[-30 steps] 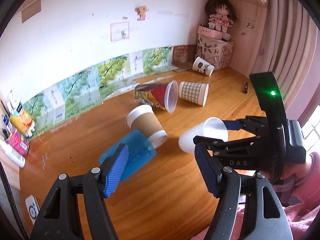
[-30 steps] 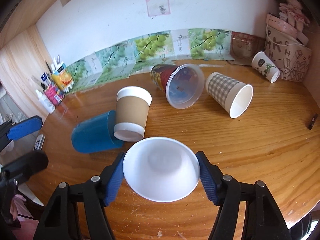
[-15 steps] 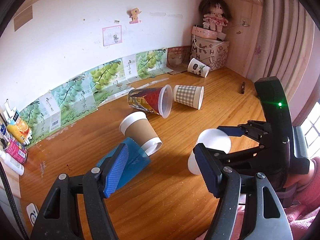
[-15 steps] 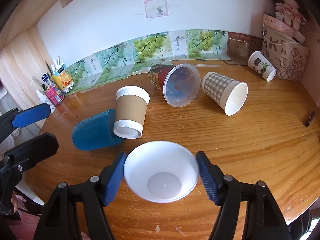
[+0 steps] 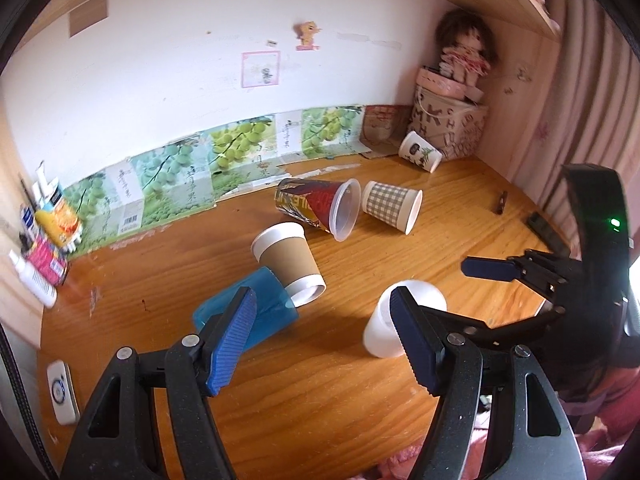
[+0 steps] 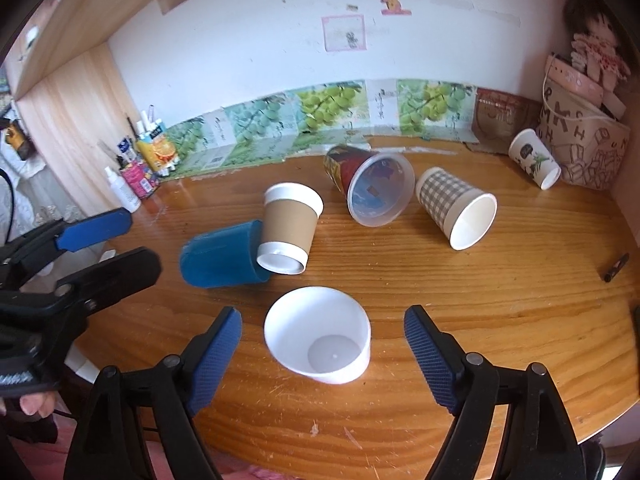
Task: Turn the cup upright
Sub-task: 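Open the right gripper and pull both grippers back from the cup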
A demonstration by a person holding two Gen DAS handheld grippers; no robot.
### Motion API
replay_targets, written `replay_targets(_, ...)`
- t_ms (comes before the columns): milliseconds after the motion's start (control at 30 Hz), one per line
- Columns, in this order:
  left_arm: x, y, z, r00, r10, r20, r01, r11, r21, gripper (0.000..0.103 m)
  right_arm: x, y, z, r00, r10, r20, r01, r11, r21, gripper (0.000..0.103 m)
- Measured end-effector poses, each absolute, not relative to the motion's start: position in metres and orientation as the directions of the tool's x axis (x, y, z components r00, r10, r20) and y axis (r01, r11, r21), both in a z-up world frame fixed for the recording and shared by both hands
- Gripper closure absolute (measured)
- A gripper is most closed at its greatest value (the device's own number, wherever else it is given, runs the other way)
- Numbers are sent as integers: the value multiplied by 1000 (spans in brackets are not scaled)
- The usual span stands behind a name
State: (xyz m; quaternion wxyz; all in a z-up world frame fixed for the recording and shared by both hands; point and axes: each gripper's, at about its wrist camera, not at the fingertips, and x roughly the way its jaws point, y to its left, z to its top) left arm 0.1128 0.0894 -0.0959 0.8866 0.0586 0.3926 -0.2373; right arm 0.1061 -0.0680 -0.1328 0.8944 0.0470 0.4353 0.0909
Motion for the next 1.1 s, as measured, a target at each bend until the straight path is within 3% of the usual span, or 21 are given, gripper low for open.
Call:
replay_targets(367,95,74,-67,525,-472,-708,345,879,-330,22,73,-109,-85,606,246,-756,-173,969,176,8)
replay_targets(433,90,70,-61,539,-461,-705,326,886,-330,20,66,-115,-79,615,232,-753,-167,972,163,3)
replay_targets(633,69,58,-50,562,-424,-710,278,905,-321,16,41,-132,-59,621,211,-755,-191,975,115,1)
replay_targets(767,52,54,-48,558,-415,-719,213,909,-358,13,25,-145,-50,623,242,-743,-186,969,160,1)
replay_targets(867,36,49,-41,596,-343,-726,152,936,-318,11,11,-151,-42,640,252,-726,-182,967,175,1)
replay_targets(933,27,45,-36,607,-326,-725,149,942,-300,3,3,-153,-35,661,241,-711,-180,970,161,1)
replay_targets(1100,-1,34,-25,664,-276,-695,125,957,-261,3,-18,-146,-24,679,255,-688,-254,961,107,1)
